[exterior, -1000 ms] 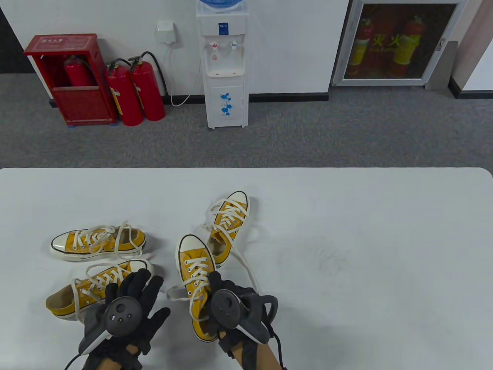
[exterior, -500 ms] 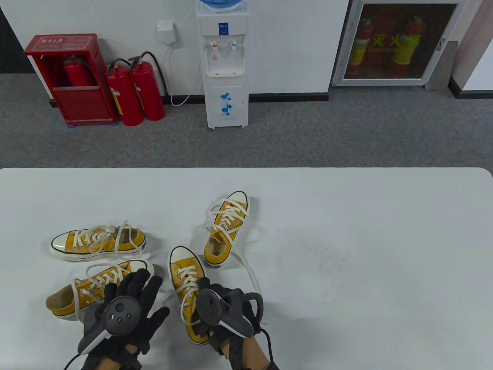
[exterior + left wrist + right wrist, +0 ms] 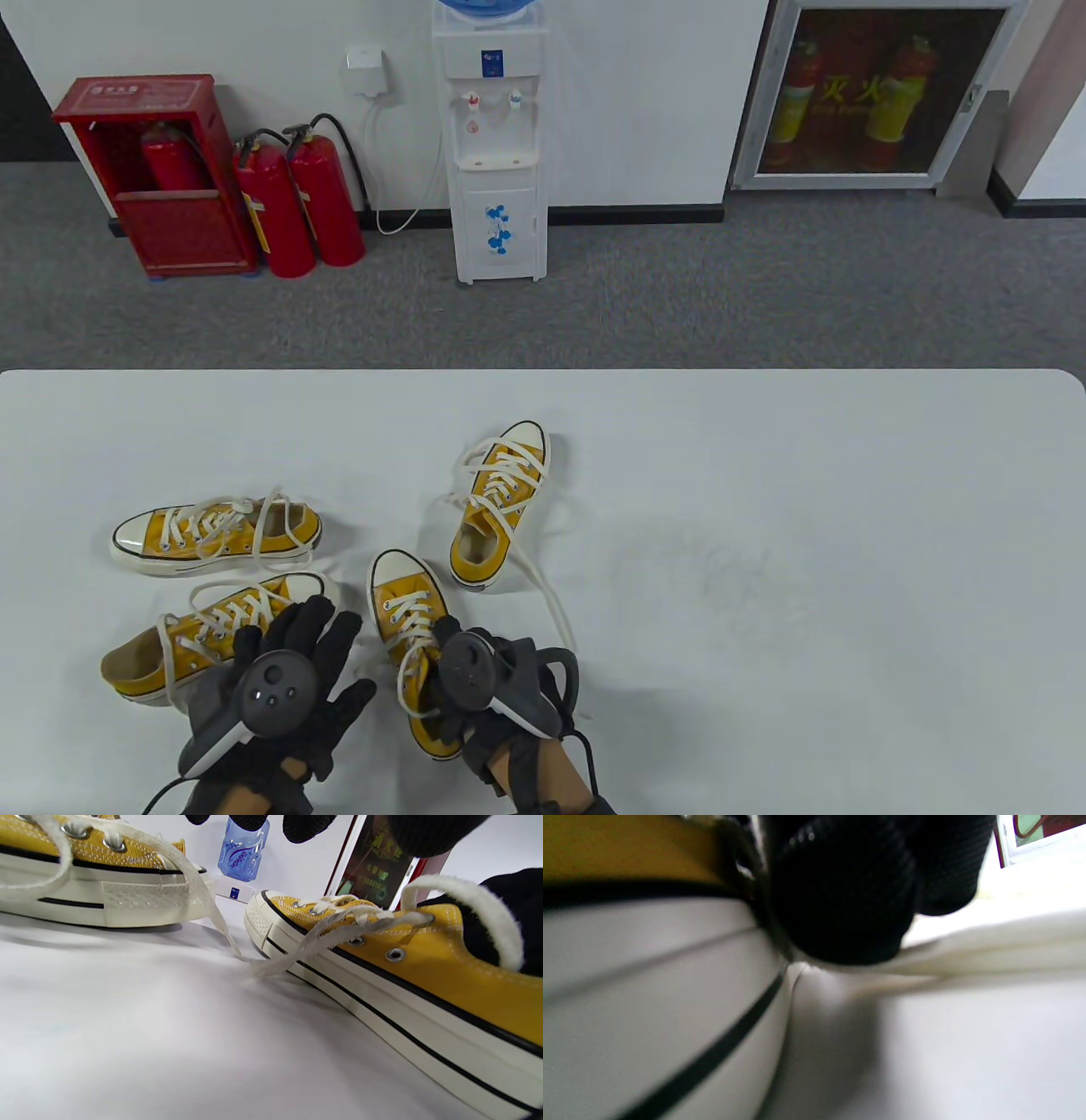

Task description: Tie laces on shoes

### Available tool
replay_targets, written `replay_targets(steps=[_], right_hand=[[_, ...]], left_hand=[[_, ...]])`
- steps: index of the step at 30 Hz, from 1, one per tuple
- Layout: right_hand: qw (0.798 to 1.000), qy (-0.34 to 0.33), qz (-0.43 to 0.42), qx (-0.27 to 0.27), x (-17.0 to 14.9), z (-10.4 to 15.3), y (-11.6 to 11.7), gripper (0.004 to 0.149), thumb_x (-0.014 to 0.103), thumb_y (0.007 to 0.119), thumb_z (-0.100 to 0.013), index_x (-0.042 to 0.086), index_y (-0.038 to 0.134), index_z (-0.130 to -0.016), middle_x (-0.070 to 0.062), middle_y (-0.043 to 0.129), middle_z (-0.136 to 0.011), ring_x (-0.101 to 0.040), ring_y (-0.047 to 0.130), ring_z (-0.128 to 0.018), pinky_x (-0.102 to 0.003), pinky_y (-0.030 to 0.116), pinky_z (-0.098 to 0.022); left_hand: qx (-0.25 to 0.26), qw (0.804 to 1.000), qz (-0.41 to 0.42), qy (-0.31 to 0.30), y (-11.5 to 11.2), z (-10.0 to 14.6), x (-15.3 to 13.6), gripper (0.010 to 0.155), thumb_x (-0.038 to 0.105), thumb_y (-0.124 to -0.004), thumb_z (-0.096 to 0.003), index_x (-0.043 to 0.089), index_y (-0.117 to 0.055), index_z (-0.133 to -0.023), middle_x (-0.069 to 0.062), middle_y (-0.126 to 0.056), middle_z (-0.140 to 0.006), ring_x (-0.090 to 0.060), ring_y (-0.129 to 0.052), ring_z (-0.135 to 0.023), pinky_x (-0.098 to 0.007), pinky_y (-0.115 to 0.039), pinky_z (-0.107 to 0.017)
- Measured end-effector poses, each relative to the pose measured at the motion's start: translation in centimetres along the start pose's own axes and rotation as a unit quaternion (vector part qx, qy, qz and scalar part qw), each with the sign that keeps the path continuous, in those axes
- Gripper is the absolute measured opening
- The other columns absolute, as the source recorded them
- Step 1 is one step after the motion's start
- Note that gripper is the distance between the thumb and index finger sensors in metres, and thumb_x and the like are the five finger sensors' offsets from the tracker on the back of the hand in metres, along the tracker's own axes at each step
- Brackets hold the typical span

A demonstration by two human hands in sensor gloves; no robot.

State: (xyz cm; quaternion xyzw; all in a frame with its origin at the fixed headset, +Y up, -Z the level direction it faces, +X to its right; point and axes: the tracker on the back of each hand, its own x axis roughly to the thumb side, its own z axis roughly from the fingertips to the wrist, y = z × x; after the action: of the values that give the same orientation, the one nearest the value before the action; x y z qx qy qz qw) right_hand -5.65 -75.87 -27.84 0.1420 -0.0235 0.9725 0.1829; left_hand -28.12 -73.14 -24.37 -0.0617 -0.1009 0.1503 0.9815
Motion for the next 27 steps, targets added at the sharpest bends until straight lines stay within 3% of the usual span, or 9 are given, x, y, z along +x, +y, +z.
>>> replay_targets(steps=[6, 12, 18, 27], right_hand=[[0.998, 0.006, -0.061, -0.003, -1.4, 1.0, -1.0, 0.075, 0.061, 0.082, -0.040, 0.019, 0.069, -0.100, -0.007, 0.088, -0.083, -0.019, 0.102, -0.049, -0.055, 0.074, -0.057], [0.992, 0.023, -0.105, -0.064, -2.6, 1.9, -3.6, 0.065, 0.054, 0.079, -0.044, 0.022, 0.072, -0.100, -0.007, 0.078, -0.096, -0.030, 0.091, -0.077, -0.062, 0.060, -0.067], [0.984, -0.001, -0.140, -0.110, -1.8, 2.6, -3.9, 0.055, 0.051, 0.079, -0.044, 0.019, 0.085, -0.090, -0.008, 0.070, -0.101, -0.033, 0.082, -0.086, -0.065, 0.049, -0.070], [0.992, -0.072, -0.085, -0.053, 2.0, 3.3, -2.1, 0.063, 0.057, 0.085, -0.040, 0.021, 0.083, -0.091, -0.007, 0.057, -0.109, -0.038, 0.062, -0.101, -0.072, 0.037, -0.070]], left_hand=[[-0.010, 1.000, 0.000, -0.003, -0.4, -0.2, 0.2, 0.079, 0.063, -0.065, -0.0494, 0.030, -0.038, -0.116, -0.014, -0.025, -0.126, -0.048, -0.027, -0.117, -0.080, -0.013, -0.071], [-0.007, 1.000, 0.007, -0.004, -0.5, -0.1, 0.1, 0.079, 0.063, -0.066, -0.0494, 0.029, -0.039, -0.116, -0.014, -0.025, -0.126, -0.048, -0.028, -0.117, -0.080, -0.013, -0.071], [-0.005, 1.000, 0.015, -0.003, -0.4, -0.1, 0.0, 0.079, 0.062, -0.066, -0.0494, 0.029, -0.039, -0.116, -0.014, -0.026, -0.126, -0.048, -0.028, -0.117, -0.080, -0.014, -0.071], [-0.011, 1.000, 0.011, -0.010, -0.6, -0.1, 0.2, 0.079, 0.062, -0.066, -0.0495, 0.029, -0.039, -0.116, -0.014, -0.025, -0.126, -0.048, -0.027, -0.117, -0.080, -0.013, -0.071]])
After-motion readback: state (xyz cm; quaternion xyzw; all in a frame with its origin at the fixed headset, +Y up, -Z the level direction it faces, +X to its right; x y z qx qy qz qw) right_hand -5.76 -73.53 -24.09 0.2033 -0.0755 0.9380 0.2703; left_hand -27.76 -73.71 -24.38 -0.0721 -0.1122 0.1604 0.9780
